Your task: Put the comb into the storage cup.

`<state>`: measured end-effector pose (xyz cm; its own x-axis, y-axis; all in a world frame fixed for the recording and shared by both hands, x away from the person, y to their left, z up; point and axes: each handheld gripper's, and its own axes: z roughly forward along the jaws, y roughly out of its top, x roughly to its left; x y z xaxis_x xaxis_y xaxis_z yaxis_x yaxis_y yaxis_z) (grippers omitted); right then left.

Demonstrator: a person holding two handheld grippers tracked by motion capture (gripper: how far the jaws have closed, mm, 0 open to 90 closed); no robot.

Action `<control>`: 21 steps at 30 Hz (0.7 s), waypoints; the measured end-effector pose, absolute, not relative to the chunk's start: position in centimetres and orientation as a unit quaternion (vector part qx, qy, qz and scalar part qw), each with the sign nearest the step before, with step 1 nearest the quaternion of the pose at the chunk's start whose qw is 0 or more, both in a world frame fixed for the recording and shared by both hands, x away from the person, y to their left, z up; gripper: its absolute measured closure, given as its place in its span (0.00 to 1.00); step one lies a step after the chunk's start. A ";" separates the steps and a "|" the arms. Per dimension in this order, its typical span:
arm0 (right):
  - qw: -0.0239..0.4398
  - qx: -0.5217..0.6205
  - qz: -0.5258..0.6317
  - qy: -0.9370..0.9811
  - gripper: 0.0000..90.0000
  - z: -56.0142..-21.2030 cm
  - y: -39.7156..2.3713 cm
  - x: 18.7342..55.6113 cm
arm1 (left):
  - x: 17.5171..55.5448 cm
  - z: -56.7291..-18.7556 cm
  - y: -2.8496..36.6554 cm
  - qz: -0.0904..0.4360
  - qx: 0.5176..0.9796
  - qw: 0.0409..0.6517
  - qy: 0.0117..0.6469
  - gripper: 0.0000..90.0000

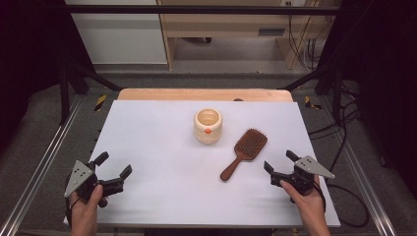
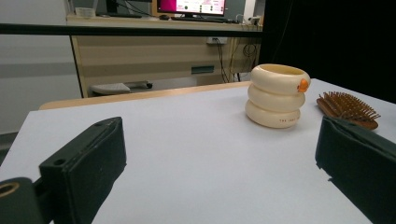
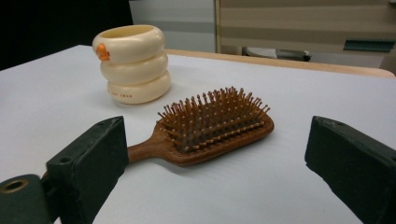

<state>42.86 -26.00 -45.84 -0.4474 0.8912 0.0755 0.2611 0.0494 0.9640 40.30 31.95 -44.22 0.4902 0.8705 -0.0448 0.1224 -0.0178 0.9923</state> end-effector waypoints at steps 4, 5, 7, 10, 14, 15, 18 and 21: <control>0.293 0.443 0.524 0.666 0.10 -46.0 -25.6 43.1 | 40.3 -44.2 32.3 0.322 0.632 0.585 0.393 0.02; 0.292 0.442 0.521 0.669 0.11 -46.0 -25.5 43.1 | 40.4 -44.2 32.3 0.322 0.630 0.586 0.394 0.02; 0.291 0.442 0.520 0.671 0.16 -45.9 -25.4 43.0 | 40.4 -44.3 32.3 0.320 0.632 0.586 0.394 0.02; 0.292 0.449 0.499 0.681 0.22 -45.9 -25.1 43.2 | 40.5 -44.4 32.3 0.318 0.633 0.585 0.393 0.02; 0.287 0.456 0.486 0.688 0.31 -46.0 -25.1 43.4 | 40.5 -44.4 32.4 0.319 0.633 0.585 0.393 0.02; 0.285 0.456 0.488 0.687 0.33 -45.9 -25.1 43.5 | 40.6 -44.4 32.3 0.319 0.633 0.585 0.394 0.02; 0.286 0.463 0.486 0.684 0.45 -45.5 -25.2 43.9 | 40.8 -44.4 32.3 0.319 0.633 0.585 0.395 0.03; 0.284 0.463 0.479 0.690 0.58 -45.1 -25.2 44.6 | 40.9 -44.6 32.2 0.318 0.636 0.582 0.394 0.03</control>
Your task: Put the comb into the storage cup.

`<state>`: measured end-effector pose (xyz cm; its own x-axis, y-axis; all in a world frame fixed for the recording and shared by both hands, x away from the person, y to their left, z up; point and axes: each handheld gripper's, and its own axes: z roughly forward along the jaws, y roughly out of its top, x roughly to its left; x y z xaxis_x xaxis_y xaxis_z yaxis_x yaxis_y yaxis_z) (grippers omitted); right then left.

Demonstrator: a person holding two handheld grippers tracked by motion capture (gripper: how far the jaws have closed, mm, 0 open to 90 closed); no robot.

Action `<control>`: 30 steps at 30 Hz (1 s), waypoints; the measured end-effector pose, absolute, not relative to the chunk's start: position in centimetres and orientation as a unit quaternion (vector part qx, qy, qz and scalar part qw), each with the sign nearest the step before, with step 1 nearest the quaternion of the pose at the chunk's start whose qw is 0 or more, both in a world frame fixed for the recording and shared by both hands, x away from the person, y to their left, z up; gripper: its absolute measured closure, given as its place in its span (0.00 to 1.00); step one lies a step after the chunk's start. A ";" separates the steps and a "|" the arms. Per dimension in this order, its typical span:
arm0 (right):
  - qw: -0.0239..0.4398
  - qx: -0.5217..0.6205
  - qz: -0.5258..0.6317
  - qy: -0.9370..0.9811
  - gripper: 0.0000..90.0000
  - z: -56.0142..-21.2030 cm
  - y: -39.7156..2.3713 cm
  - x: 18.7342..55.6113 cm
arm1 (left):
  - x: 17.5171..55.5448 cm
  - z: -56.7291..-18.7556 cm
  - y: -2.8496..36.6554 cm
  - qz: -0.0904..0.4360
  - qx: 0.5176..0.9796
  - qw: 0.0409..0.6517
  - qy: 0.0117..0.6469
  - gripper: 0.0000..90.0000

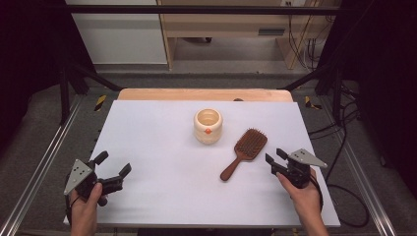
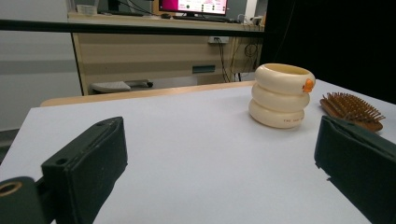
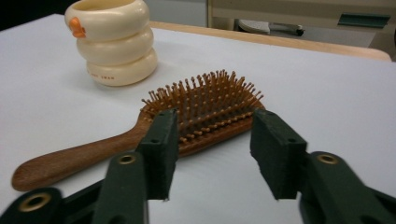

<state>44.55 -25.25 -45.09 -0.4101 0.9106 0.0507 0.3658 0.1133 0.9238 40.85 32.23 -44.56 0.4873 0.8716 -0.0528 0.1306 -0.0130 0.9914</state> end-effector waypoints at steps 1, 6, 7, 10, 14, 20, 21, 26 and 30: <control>0.287 0.459 0.474 0.694 0.60 -44.9 -25.3 44.8 | 40.9 -44.6 32.2 0.318 0.638 0.581 0.393 0.03; 0.299 0.444 0.473 0.700 0.78 -43.8 -26.0 46.2 | 40.8 -44.6 32.3 0.323 0.639 0.576 0.396 0.03; 0.297 0.446 0.478 0.696 0.81 -43.6 -26.2 46.4 | 40.8 -44.6 32.3 0.323 0.639 0.576 0.396 0.03; 0.299 0.448 0.472 0.698 0.88 -43.1 -26.9 46.9 | 40.8 -44.6 32.2 0.323 0.639 0.576 0.395 0.03; 0.301 0.452 0.466 0.698 0.93 -42.6 -27.3 47.5 | 41.0 -44.6 32.1 0.321 0.640 0.577 0.393 0.03; 0.301 0.466 0.464 0.691 1.00 -41.9 -27.5 48.6 | 40.9 -44.6 32.2 0.322 0.640 0.577 0.392 0.04; 0.302 0.463 0.464 0.692 1.00 -41.7 -27.5 48.9 | 40.9 -44.6 32.2 0.322 0.639 0.577 0.393 0.04; 0.297 0.467 0.455 0.697 1.00 -41.2 -27.5 50.8 | 41.1 -44.7 32.5 0.324 0.635 0.577 0.399 0.04; 0.303 0.463 0.442 0.706 1.00 -40.8 -27.3 52.5 | 41.2 -44.7 32.5 0.324 0.635 0.577 0.398 0.04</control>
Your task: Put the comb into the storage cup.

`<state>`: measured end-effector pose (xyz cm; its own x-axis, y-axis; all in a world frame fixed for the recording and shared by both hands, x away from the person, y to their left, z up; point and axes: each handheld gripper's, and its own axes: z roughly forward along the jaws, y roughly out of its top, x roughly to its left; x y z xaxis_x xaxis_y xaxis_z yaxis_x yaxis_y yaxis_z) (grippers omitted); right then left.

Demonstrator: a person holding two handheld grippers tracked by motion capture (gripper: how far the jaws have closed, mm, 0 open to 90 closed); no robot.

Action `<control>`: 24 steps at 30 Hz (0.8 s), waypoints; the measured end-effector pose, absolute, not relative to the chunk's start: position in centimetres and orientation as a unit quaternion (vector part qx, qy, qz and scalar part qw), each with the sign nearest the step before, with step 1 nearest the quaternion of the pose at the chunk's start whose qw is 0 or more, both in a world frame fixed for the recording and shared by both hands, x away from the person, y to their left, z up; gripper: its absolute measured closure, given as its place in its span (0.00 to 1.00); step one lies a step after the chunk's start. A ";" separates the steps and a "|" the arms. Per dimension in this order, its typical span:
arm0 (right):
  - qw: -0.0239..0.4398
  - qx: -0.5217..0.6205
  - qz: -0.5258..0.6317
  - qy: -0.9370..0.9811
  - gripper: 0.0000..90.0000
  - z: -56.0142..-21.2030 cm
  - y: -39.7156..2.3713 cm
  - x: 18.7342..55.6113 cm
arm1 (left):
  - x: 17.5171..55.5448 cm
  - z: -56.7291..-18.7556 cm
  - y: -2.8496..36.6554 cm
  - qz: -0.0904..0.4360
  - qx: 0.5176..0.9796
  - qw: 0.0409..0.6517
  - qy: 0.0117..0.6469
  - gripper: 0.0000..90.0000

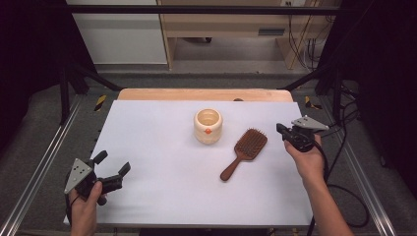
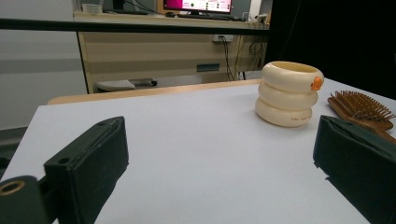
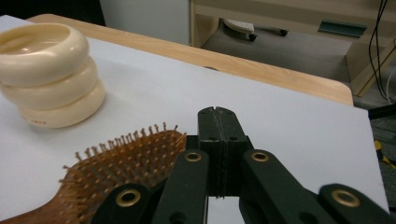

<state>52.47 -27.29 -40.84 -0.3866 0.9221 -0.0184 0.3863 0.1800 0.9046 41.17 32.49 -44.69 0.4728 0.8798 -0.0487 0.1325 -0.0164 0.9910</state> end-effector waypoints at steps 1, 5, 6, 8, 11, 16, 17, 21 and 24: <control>0.304 0.463 0.438 0.708 1.00 -40.8 -27.2 52.9 | 41.2 -44.7 32.5 0.323 0.636 0.577 0.398 0.04; 0.304 0.463 0.424 0.716 1.00 -41.1 -26.9 54.5 | 41.2 -44.7 32.4 0.324 0.639 0.575 0.396 0.04; 0.304 0.461 0.423 0.718 1.00 -41.3 -26.9 54.8 | 41.2 -44.7 32.4 0.323 0.639 0.575 0.396 0.04; 0.302 0.463 0.414 0.723 1.00 -41.9 -26.5 55.6 | 41.2 -44.7 32.4 0.324 0.640 0.574 0.396 0.04; 0.298 0.462 0.402 0.733 1.00 -43.1 -25.9 56.7 | 41.2 -44.7 32.5 0.324 0.639 0.575 0.395 0.04; 0.291 0.466 0.391 0.739 1.00 -44.6 -25.4 57.7 | 41.3 -44.8 32.4 0.322 0.640 0.575 0.396 0.04; 0.289 0.468 0.390 0.739 1.00 -44.8 -25.4 57.9 | 41.3 -44.8 32.4 0.321 0.640 0.575 0.395 0.04; 0.281 0.473 0.389 0.739 1.00 -45.7 -25.4 58.3 | 41.4 -44.8 32.2 0.320 0.642 0.575 0.393 0.04; 0.276 0.473 0.385 0.743 1.00 -46.3 -25.3 58.7 | 41.4 -44.8 32.2 0.319 0.642 0.575 0.394 0.04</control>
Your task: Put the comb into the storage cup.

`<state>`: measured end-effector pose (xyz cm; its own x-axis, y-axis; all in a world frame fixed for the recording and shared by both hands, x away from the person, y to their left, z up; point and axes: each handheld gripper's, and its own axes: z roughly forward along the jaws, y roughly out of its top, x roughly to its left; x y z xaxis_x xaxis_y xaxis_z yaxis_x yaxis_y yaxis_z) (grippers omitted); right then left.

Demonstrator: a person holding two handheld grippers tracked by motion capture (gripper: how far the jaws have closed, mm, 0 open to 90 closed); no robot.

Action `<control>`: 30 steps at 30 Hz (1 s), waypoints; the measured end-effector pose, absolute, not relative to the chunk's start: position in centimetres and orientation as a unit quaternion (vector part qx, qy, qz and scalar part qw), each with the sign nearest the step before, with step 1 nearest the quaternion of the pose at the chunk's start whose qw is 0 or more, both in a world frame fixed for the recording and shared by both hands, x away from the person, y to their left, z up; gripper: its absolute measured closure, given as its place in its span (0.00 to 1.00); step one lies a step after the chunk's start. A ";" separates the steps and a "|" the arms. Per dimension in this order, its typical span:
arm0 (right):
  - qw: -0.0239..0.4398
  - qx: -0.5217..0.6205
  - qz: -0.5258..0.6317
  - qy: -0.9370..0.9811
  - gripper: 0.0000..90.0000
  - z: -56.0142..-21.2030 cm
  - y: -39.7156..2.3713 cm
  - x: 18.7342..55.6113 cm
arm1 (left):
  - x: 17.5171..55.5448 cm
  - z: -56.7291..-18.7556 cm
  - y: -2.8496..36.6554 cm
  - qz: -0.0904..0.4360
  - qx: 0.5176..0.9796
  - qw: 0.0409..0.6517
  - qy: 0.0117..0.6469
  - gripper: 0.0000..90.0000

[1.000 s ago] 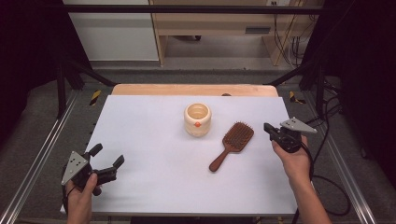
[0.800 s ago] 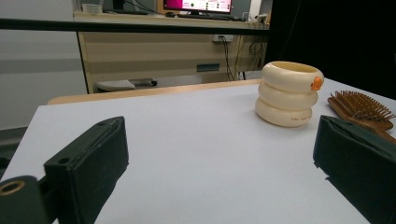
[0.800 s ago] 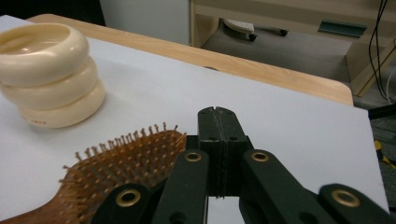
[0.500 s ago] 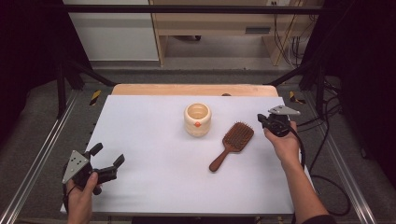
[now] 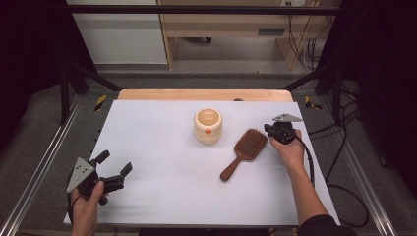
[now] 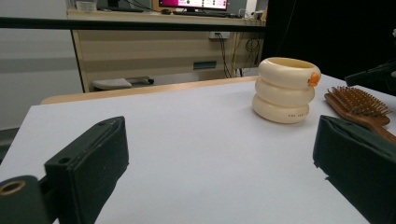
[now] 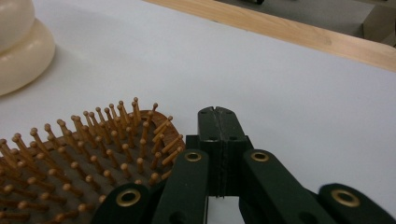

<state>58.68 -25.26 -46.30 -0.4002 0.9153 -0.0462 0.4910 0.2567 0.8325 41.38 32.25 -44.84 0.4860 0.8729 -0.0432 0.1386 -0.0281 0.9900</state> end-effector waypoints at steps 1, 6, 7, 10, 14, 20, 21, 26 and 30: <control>0.276 0.473 0.385 0.743 1.00 -46.3 -25.3 58.7 | 41.4 -44.8 32.2 0.319 0.642 0.575 0.394 0.04; 0.270 0.479 0.381 0.744 1.00 -46.9 -25.2 58.9 | 41.3 -44.8 32.3 0.319 0.640 0.577 0.395 0.04; 0.270 0.479 0.381 0.744 1.00 -46.9 -25.2 58.9 | 41.3 -44.8 32.3 0.319 0.640 0.577 0.395 0.04; 0.266 0.480 0.382 0.744 1.00 -47.0 -25.1 58.9 | 41.3 -44.8 32.3 0.319 0.640 0.578 0.393 0.04; 0.265 0.480 0.383 0.744 1.00 -47.0 -25.1 58.9 | 41.3 -44.8 32.3 0.319 0.640 0.578 0.394 0.04; 0.260 0.483 0.385 0.743 1.00 -47.1 -25.2 59.0 | 41.3 -44.8 32.2 0.319 0.641 0.577 0.393 0.04; 0.260 0.483 0.385 0.743 1.00 -47.1 -25.2 59.0 | 41.3 -44.8 32.2 0.319 0.641 0.577 0.393 0.04; 0.258 0.475 0.384 0.749 1.00 -47.1 -25.0 58.9 | 41.3 -44.8 32.2 0.319 0.641 0.577 0.393 0.04; 0.255 0.471 0.383 0.753 1.00 -47.0 -25.0 58.8 | 41.3 -44.8 32.2 0.318 0.641 0.577 0.393 0.04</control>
